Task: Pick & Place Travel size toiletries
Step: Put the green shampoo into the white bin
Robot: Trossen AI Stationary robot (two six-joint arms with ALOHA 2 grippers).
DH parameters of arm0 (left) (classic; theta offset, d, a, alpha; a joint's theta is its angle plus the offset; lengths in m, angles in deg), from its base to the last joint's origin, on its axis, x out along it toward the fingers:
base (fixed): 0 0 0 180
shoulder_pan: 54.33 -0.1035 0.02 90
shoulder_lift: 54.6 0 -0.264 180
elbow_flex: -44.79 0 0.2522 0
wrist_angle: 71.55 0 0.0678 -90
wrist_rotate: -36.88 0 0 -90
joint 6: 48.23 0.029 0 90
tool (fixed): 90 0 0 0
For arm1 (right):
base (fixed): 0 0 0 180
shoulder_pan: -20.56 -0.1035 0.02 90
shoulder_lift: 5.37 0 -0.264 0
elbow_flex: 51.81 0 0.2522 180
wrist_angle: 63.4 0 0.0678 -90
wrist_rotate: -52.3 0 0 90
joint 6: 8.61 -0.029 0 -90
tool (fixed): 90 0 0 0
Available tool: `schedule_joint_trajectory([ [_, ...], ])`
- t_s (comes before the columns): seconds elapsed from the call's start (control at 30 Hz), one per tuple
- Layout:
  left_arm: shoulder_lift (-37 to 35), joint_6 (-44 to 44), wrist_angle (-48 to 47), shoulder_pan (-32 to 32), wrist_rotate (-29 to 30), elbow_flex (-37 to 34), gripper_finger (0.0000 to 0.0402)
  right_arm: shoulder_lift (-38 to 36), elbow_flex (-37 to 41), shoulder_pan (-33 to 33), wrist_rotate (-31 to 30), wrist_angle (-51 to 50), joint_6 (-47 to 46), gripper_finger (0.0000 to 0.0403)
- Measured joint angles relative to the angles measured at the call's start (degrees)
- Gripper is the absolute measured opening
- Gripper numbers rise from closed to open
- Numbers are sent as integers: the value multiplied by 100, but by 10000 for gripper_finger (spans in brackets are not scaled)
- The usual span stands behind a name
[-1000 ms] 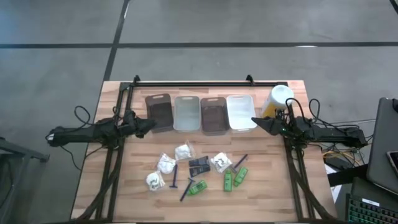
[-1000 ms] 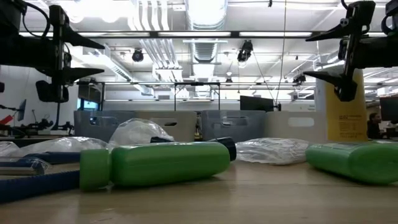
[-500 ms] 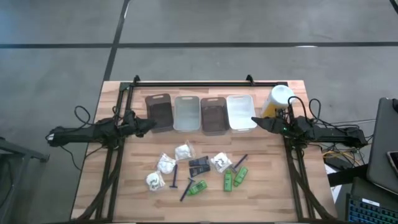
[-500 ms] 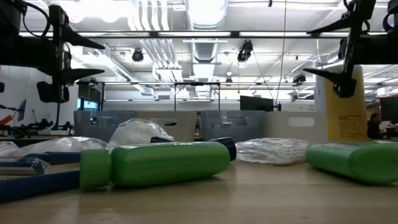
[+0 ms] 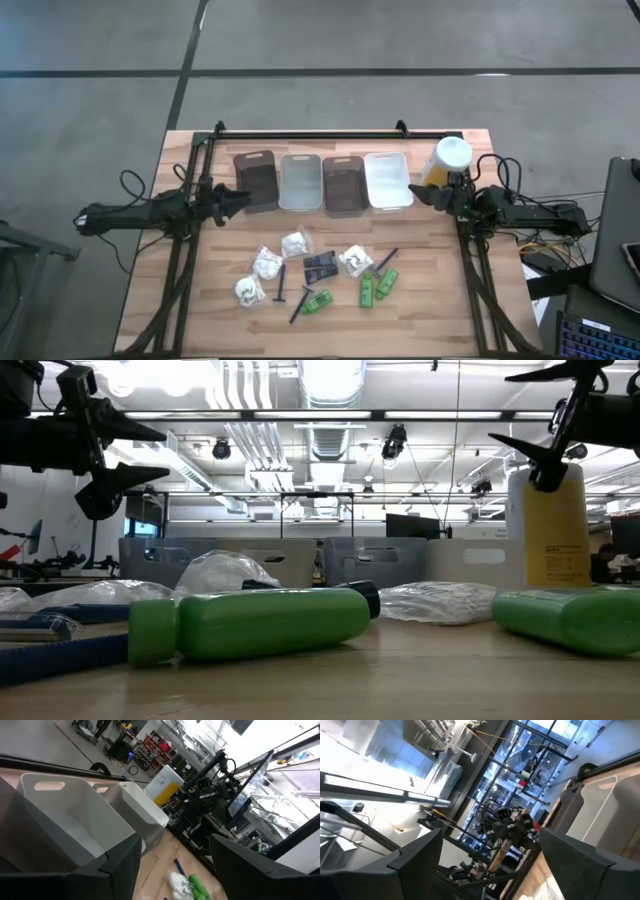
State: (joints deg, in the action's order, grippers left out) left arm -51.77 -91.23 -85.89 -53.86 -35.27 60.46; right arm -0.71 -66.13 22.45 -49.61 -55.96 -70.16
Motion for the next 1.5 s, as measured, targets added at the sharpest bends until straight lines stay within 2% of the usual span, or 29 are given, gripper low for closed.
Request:
schedule_joint_trajectory([
  [0.27,0,10,0,0,-15,0,239,125,0,-27,130,5,-471,314],
  [0.5,0,12,4,0,0,0,239,886,0,-52,212,9,-1074,319],
  [0.77,0,190,11,-2,124,0,239,1793,-149,-369,1188,-305,-2459,320],
  [0.93,0,446,13,-2,172,0,239,2370,-701,-956,1392,-1484,-3176,305],
  [1.17,0,484,13,-2,173,0,239,3109,-1990,-1832,1495,-4157,-4195,291],
  [1.3,0,484,13,-2,171,0,239,3715,-2663,-2120,1502,-5536,-4957,296],
  [1.37,0,484,13,-2,167,0,239,4062,-2898,-2221,1548,-5844,-5347,302],
  [1.5,-1,484,13,-2,162,0,239,4817,-3241,-2327,1698,-5837,-5895,316],
])
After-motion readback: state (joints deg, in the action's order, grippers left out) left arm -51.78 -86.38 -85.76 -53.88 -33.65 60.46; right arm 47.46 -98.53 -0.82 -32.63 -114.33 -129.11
